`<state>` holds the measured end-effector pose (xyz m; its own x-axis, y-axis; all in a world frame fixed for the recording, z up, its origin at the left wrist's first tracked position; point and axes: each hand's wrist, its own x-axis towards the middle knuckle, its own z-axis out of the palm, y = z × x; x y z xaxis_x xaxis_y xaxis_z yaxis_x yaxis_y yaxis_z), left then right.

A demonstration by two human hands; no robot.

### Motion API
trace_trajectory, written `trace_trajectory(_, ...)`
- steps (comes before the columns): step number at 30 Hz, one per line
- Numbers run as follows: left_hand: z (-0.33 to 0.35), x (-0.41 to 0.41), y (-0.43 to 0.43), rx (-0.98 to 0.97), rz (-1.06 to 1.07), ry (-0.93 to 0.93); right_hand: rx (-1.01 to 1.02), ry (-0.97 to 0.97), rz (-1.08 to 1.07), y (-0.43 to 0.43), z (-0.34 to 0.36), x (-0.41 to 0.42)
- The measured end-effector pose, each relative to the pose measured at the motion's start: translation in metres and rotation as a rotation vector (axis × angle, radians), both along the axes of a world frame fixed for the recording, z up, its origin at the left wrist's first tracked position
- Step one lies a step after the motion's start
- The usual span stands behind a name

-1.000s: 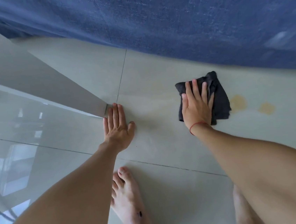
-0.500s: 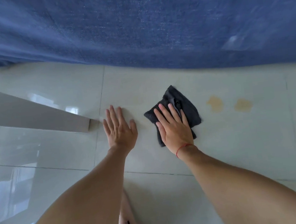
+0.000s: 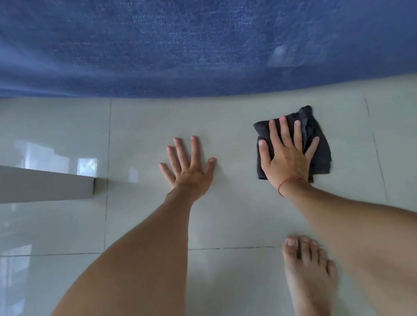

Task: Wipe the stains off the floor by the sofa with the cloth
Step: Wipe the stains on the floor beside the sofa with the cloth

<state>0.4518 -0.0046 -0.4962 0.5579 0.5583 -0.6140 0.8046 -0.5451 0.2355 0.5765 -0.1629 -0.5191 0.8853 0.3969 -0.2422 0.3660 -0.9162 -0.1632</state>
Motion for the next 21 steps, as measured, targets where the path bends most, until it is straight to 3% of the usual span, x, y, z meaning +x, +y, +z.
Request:
trace_trajectory(7,-0.001,0.003,0.003,-0.047,0.021,0.042,0.114,0.016,0.106,0.066,0.001,-0.029)
trace_trajectory(12,0.003,0.004,0.003,-0.058,0.03,0.054,0.124,-0.025,0.23,0.026,-0.002,-0.048)
trace_trajectory(21,0.004,0.001,0.003,-0.058,0.022,0.035,0.053,-0.093,-0.121,-0.051,-0.004,0.004)
